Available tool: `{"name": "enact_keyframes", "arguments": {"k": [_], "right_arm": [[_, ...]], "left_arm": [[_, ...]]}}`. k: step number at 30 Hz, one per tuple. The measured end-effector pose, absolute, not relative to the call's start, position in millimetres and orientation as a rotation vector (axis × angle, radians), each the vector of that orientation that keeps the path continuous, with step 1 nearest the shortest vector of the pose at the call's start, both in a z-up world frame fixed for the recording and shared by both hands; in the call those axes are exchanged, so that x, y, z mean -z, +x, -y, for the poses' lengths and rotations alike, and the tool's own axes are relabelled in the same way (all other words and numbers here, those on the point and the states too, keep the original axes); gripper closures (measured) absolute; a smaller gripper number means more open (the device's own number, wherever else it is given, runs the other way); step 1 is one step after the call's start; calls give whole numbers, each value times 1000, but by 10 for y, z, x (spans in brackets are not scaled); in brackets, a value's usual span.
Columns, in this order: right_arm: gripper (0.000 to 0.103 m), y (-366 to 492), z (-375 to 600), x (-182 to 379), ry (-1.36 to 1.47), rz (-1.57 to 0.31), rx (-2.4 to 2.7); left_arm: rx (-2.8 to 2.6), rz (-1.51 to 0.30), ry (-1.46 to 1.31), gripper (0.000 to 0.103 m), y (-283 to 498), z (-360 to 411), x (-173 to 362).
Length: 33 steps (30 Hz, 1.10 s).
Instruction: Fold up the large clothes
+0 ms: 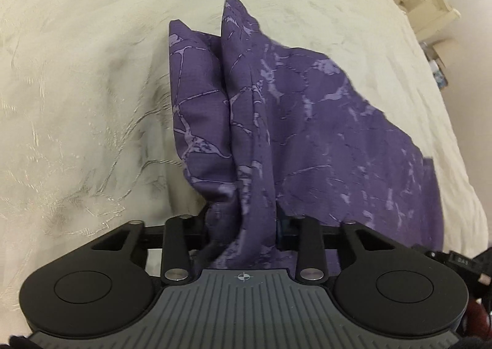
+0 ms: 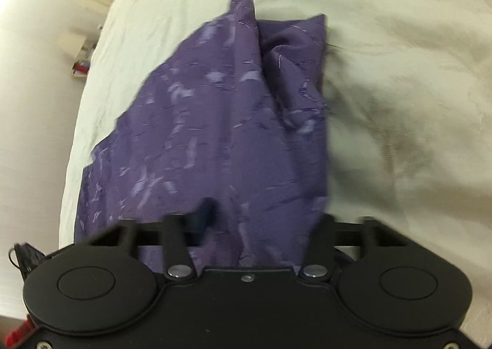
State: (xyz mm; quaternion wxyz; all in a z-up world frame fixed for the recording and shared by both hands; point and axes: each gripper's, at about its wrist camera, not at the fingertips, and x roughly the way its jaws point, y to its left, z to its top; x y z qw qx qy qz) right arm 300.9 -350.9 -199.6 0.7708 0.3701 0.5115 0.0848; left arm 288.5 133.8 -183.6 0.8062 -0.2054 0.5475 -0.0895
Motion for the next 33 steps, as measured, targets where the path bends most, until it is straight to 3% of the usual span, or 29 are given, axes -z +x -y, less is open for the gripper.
{"name": "enact_keyframes", "arguments": {"k": [4, 16, 19, 21, 22, 24, 28, 33], "right_arm": [[68, 2915, 3413, 1709, 736, -1092, -183], [69, 1679, 3310, 1256, 670, -1178, -285], [54, 1384, 3348, 1406, 660, -1225, -227], [36, 1260, 3384, 1594, 606, -1255, -105], [35, 1216, 3413, 1704, 589, -1270, -31], [23, 1150, 3479, 1848, 627, -1265, 43], [22, 1088, 3435, 1775, 587, -1221, 64], [2, 1018, 3332, 1457, 497, -1099, 15]], "left_arm": [[230, -1153, -473, 74, 2775, -1385, 1635], [403, -1185, -423, 73, 1455, -1559, 1237], [294, -1200, -368, 63, 1195, -1722, 1450], [164, -1197, -303, 56, 1103, -1843, 1647], [98, -1196, -292, 55, 1076, -1900, 1747], [17, -1177, -341, 29, 1044, -2024, 1884], [-40, -1119, -343, 30, 986, -2041, 1774], [8, -967, -221, 28, 924, -1608, 1268]]}}
